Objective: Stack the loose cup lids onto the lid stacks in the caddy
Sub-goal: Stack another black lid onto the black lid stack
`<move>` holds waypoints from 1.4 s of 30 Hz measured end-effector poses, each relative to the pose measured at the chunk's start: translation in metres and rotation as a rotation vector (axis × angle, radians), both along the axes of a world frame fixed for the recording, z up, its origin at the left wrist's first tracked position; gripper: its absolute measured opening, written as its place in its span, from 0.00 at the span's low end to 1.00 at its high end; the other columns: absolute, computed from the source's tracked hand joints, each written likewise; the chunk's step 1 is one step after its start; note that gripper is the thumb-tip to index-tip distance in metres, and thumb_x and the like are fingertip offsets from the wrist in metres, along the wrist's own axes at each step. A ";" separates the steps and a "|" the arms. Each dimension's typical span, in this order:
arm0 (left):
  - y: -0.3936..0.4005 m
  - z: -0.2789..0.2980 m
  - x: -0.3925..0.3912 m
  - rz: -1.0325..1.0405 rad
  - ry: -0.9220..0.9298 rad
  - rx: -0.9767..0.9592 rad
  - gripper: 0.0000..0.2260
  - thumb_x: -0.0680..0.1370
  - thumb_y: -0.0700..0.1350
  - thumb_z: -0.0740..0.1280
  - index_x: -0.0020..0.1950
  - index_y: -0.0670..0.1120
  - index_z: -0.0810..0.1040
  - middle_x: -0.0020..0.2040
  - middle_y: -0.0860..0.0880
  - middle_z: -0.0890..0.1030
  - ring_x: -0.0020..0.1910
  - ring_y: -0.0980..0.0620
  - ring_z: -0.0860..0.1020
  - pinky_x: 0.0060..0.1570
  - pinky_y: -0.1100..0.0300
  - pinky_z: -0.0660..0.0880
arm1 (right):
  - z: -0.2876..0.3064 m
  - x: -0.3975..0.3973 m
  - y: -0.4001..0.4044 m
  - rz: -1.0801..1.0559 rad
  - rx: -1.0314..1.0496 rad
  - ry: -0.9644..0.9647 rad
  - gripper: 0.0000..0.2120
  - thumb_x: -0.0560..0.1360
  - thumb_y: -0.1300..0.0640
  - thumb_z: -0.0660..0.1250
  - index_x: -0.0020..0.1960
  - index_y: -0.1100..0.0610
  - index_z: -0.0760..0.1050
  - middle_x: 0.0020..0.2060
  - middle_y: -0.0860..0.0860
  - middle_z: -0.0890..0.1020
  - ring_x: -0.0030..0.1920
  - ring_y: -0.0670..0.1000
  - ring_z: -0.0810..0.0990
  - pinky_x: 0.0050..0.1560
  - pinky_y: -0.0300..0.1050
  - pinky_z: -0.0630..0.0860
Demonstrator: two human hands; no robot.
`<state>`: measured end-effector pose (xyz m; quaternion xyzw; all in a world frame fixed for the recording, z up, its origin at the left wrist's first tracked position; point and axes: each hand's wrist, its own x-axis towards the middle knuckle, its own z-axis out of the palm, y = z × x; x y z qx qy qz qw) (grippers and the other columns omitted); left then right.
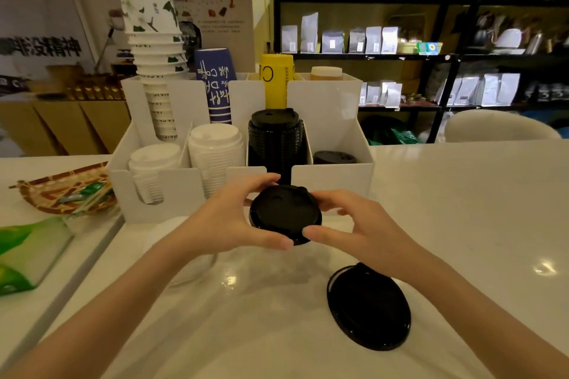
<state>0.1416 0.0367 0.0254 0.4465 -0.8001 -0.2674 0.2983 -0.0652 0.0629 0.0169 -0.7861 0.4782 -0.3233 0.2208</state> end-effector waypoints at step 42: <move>-0.106 0.043 -0.014 0.237 0.325 -0.105 0.25 0.69 0.47 0.69 0.65 0.50 0.66 0.62 0.51 0.73 0.63 0.52 0.70 0.59 0.59 0.69 | 0.033 0.026 -0.119 -0.103 -0.180 -0.173 0.27 0.74 0.48 0.61 0.71 0.47 0.55 0.69 0.46 0.66 0.68 0.45 0.61 0.68 0.46 0.61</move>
